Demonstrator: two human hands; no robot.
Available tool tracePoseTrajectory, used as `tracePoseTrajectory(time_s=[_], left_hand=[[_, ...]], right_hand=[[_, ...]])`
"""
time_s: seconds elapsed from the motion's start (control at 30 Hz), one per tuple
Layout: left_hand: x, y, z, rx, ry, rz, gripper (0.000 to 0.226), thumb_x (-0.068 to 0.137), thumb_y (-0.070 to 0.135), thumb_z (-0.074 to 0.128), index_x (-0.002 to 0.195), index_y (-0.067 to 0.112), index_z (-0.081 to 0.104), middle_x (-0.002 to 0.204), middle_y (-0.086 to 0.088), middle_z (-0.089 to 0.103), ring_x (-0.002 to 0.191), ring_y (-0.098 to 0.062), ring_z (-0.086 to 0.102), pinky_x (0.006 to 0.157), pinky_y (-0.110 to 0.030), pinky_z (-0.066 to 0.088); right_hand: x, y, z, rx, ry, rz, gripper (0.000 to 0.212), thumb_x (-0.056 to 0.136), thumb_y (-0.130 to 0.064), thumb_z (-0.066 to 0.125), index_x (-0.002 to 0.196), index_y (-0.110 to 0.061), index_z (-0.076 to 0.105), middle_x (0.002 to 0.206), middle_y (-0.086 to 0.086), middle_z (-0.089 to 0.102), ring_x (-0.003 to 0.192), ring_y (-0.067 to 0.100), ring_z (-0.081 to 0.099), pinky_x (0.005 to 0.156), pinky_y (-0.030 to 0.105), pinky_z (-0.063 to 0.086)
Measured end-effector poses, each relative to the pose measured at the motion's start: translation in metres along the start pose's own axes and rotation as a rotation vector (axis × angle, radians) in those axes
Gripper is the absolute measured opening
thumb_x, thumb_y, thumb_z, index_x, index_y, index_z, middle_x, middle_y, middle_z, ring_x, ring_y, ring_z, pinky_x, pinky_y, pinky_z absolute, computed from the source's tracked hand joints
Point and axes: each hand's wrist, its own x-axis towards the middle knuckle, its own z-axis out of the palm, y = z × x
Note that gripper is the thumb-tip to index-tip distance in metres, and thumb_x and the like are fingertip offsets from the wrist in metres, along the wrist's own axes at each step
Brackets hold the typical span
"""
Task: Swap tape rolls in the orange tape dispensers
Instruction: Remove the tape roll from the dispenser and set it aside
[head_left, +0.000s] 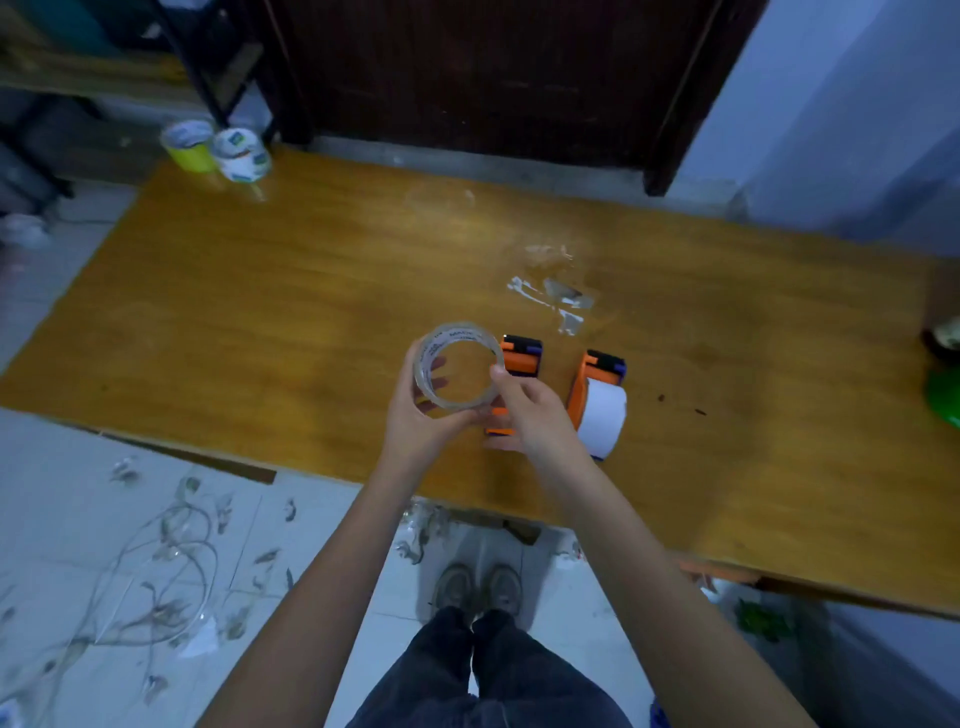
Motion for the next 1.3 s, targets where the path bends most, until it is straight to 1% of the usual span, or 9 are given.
tracePoseTrajectory(time_s=[0.13, 0.23, 0.33, 0.47, 0.7, 0.87, 1.03, 1.17, 1.3], left_hand=[[-0.007, -0.001, -0.031, -0.02, -0.02, -0.093, 0.098, 0.066, 0.017, 0.084, 0.146, 0.026, 0.028, 0.135, 0.004, 0.049, 0.11, 0.0, 0.058, 0.088, -0.027, 0.053], [-0.013, -0.002, -0.059, -0.16, 0.07, -0.271, 0.085, 0.081, 0.026, 0.07, 0.149, 0.024, 0.018, 0.126, 0.003, 0.057, 0.113, -0.019, 0.061, 0.094, -0.037, 0.051], [-0.016, -0.004, -0.093, -0.203, 0.197, -0.354, 0.047, 0.094, 0.039, 0.049, 0.132, 0.012, 0.051, 0.112, -0.002, 0.068, 0.105, -0.025, 0.066, 0.088, -0.034, 0.054], [-0.028, -0.013, -0.144, -0.226, 0.31, -0.346, 0.031, 0.094, 0.028, 0.055, 0.11, 0.006, 0.067, 0.102, -0.007, 0.071, 0.093, -0.024, 0.068, 0.083, -0.032, 0.057], [-0.032, -0.025, -0.26, -0.295, 0.452, -0.335, 0.029, 0.09, 0.028, 0.06, 0.109, 0.007, 0.068, 0.095, -0.009, 0.072, 0.084, -0.02, 0.068, 0.063, -0.021, 0.055], [-0.025, -0.022, -0.343, -0.263, 0.443, -0.333, 0.025, 0.09, 0.026, 0.06, 0.109, 0.011, 0.068, 0.097, -0.005, 0.071, 0.09, -0.02, 0.067, 0.084, -0.033, 0.056], [-0.01, -0.022, -0.401, -0.225, 0.431, -0.318, 0.021, 0.09, 0.028, 0.06, 0.105, 0.016, 0.067, 0.093, 0.001, 0.07, 0.086, -0.015, 0.067, 0.077, -0.028, 0.057], [0.005, -0.024, -0.434, -0.241, 0.461, -0.326, 0.027, 0.091, 0.027, 0.059, 0.113, 0.012, 0.065, 0.096, -0.002, 0.069, 0.082, -0.013, 0.066, 0.072, -0.024, 0.057], [0.028, -0.027, -0.464, -0.256, 0.456, -0.33, 0.03, 0.092, 0.026, 0.057, 0.117, 0.01, 0.063, 0.099, -0.005, 0.068, 0.079, -0.013, 0.066, 0.07, -0.023, 0.057]], right_hand=[[0.01, 0.005, 0.017, -0.009, -0.093, -0.022, 0.035, 0.092, -0.032, 0.056, 0.116, -0.007, 0.059, 0.108, 0.009, 0.066, 0.1, 0.021, 0.066, 0.082, 0.032, 0.058], [0.013, 0.009, 0.04, 0.015, -0.125, -0.069, 0.013, 0.094, -0.024, 0.054, 0.092, -0.016, 0.064, 0.1, 0.011, 0.068, 0.098, 0.025, 0.066, 0.086, 0.036, 0.056], [0.012, 0.009, 0.07, -0.007, -0.129, -0.044, 0.017, 0.094, -0.024, 0.054, 0.087, -0.011, 0.062, 0.095, 0.015, 0.067, 0.087, 0.023, 0.067, 0.074, 0.028, 0.057], [0.011, 0.012, 0.118, -0.061, -0.183, -0.004, 0.021, 0.094, -0.025, 0.054, 0.101, -0.007, 0.06, 0.103, 0.017, 0.068, 0.096, 0.027, 0.068, 0.076, 0.028, 0.058], [0.005, 0.007, 0.242, -0.11, -0.241, -0.011, 0.022, 0.094, -0.027, 0.054, 0.1, -0.008, 0.062, 0.093, 0.007, 0.066, 0.092, 0.021, 0.066, 0.084, 0.033, 0.056], [0.005, 0.0, 0.322, -0.067, -0.264, 0.038, 0.024, 0.094, -0.024, 0.053, 0.106, -0.004, 0.06, 0.093, 0.01, 0.068, 0.094, 0.023, 0.067, 0.071, 0.024, 0.059], [0.013, -0.006, 0.377, -0.103, -0.292, 0.067, 0.022, 0.094, -0.028, 0.054, 0.101, -0.008, 0.061, 0.104, 0.015, 0.07, 0.095, 0.023, 0.069, 0.082, 0.034, 0.058], [0.023, -0.016, 0.413, -0.128, -0.292, 0.069, 0.017, 0.094, -0.028, 0.054, 0.088, -0.013, 0.06, 0.095, 0.01, 0.07, 0.091, 0.021, 0.069, 0.075, 0.029, 0.058], [0.047, -0.027, 0.448, -0.115, -0.282, 0.062, 0.025, 0.093, -0.028, 0.056, 0.104, -0.006, 0.06, 0.092, 0.008, 0.069, 0.088, 0.02, 0.069, 0.078, 0.03, 0.058]])
